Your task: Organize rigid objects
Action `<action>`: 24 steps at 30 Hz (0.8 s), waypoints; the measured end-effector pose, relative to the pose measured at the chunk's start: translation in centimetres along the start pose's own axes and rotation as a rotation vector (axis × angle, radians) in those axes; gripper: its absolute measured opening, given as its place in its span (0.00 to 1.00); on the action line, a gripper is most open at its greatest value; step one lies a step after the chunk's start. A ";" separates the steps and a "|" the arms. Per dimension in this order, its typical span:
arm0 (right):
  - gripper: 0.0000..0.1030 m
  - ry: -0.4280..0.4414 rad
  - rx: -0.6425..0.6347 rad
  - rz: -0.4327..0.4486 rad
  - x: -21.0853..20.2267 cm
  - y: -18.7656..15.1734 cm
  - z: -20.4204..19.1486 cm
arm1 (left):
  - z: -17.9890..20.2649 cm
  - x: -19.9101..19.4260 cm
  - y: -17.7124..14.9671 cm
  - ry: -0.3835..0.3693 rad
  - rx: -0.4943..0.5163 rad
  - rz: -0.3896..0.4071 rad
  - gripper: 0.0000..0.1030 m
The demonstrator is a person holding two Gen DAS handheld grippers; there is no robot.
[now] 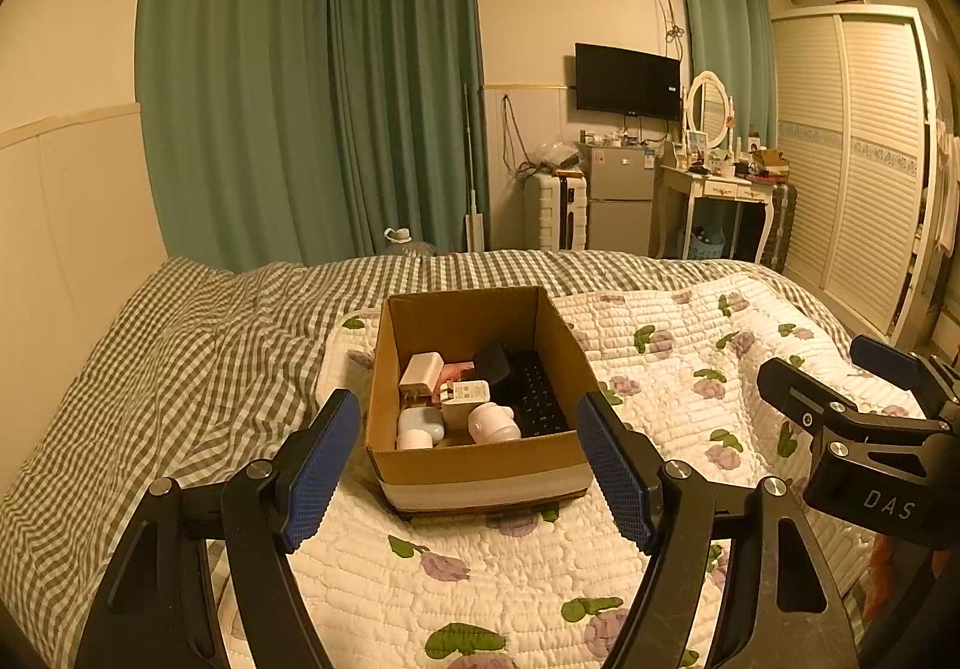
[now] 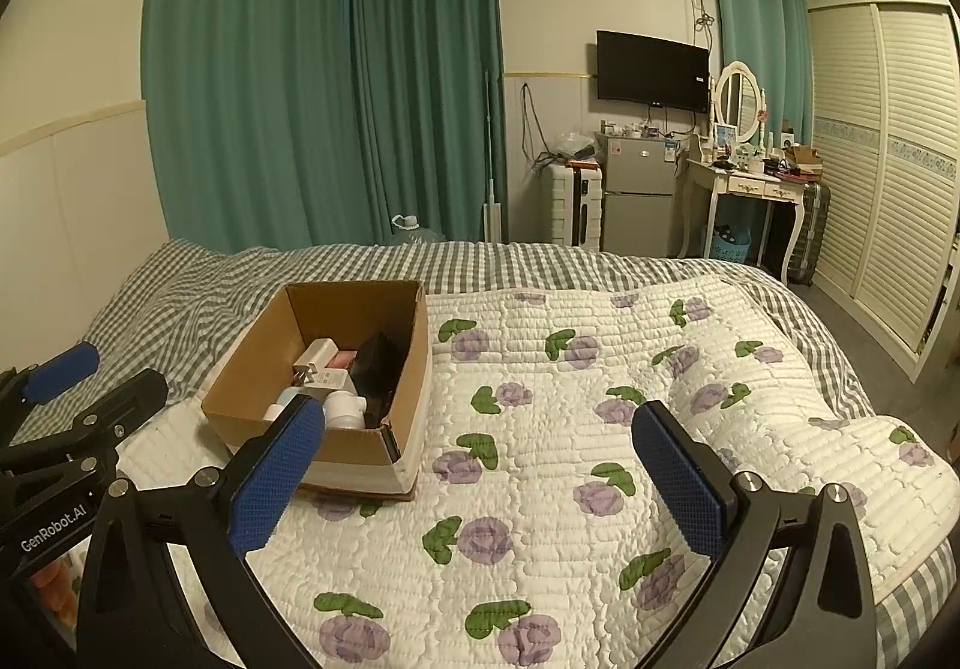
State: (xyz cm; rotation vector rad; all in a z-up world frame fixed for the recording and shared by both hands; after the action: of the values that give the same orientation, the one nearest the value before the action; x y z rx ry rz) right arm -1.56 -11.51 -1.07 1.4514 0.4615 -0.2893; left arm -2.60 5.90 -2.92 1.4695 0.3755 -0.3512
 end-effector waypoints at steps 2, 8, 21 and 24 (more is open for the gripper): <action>1.00 0.002 0.001 -0.002 0.0 -0.1 0.0 | 0.0 0.0 -0.1 0.000 0.000 -0.001 0.75; 1.00 0.004 0.000 -0.010 0.2 -0.3 -0.2 | 0.0 0.0 -0.2 0.000 0.000 -0.003 0.75; 1.00 0.004 0.001 -0.011 0.2 -0.2 -0.2 | -0.2 0.2 -0.3 0.004 0.001 -0.004 0.75; 1.00 0.004 0.000 -0.010 0.2 -0.2 -0.2 | -0.3 0.3 -0.5 0.007 0.004 -0.003 0.75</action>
State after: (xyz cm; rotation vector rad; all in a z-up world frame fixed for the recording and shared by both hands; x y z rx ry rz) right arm -1.50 -11.29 -1.39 1.4504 0.4720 -0.2951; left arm -2.62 6.19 -3.53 1.4748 0.3831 -0.3500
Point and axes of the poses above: each gripper's, at about its wrist camera, not at the fingertips, and x roughly the way its jaws point, z to its right, y to its top, the point moved 7 cm from there along x, roughly the way its jaws point, and after that the axes turned 8 degrees about -x, right-handed, at the moved point
